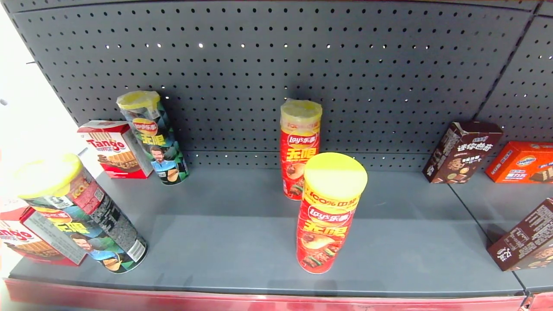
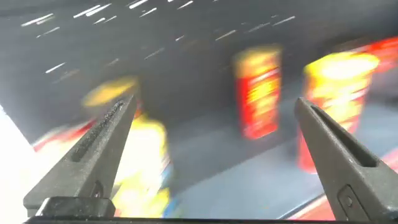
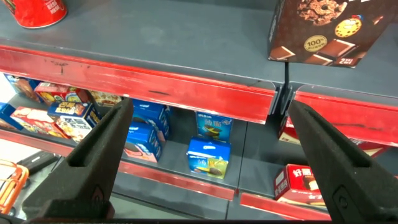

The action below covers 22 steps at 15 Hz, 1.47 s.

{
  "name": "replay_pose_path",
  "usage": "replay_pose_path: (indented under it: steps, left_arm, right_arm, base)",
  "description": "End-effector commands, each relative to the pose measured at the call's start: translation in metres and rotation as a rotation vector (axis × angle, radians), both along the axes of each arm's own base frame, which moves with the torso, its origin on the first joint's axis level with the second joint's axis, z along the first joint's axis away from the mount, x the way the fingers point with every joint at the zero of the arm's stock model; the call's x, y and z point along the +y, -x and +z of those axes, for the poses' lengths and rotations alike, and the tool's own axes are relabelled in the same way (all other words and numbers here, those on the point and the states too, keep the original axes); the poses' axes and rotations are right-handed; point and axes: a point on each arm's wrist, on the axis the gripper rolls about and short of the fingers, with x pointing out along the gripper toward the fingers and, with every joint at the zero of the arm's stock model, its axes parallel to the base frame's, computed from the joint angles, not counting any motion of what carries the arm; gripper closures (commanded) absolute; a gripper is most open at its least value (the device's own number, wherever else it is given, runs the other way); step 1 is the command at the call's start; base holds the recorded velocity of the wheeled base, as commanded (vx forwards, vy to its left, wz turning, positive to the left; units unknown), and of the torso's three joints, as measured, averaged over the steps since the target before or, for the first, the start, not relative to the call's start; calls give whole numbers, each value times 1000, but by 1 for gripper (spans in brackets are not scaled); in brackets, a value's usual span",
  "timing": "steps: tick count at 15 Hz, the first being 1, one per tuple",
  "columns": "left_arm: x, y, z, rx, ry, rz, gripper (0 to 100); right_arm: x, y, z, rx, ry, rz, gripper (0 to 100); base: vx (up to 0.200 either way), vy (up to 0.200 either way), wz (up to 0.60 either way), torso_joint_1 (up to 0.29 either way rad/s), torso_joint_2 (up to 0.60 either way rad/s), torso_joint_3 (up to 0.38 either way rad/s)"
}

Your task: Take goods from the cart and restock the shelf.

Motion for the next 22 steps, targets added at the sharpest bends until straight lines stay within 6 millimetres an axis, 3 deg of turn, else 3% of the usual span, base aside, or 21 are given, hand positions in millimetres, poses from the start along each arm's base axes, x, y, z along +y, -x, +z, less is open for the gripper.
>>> replay_pose_path:
  steps: [1, 3, 10, 17, 19, 22]
  left_arm:
    - [4, 30, -50, -38, 45, 184, 0]
    - [3, 39, -87, -23, 63, 248, 0]
    - [4, 43, -132, 237, 30, 194, 0]
    - [4, 43, -137, 311, 95, 137, 0]
    - [6, 43, -137, 323, 175, 251, 0]
    - [10, 45, -139, 378, 129, 435, 0]
  right_arm:
    - [0, 0, 0, 1, 1, 0, 0]
    - [0, 0, 0, 1, 1, 0, 0]
    - [0, 0, 0, 1, 1, 0, 0]
    - [0, 0, 0, 1, 1, 0, 0]
    - [0, 0, 0, 1, 1, 0, 0]
    - [0, 0, 0, 1, 1, 0, 0]
  base:
    - [0, 0, 0, 0, 0, 0]
    - [0, 0, 0, 0, 0, 0]
    - [0, 0, 0, 0, 0, 0]
    - [0, 0, 0, 0, 0, 0]
    - [0, 0, 0, 0, 0, 0]
    - [0, 0, 0, 0, 0, 0]
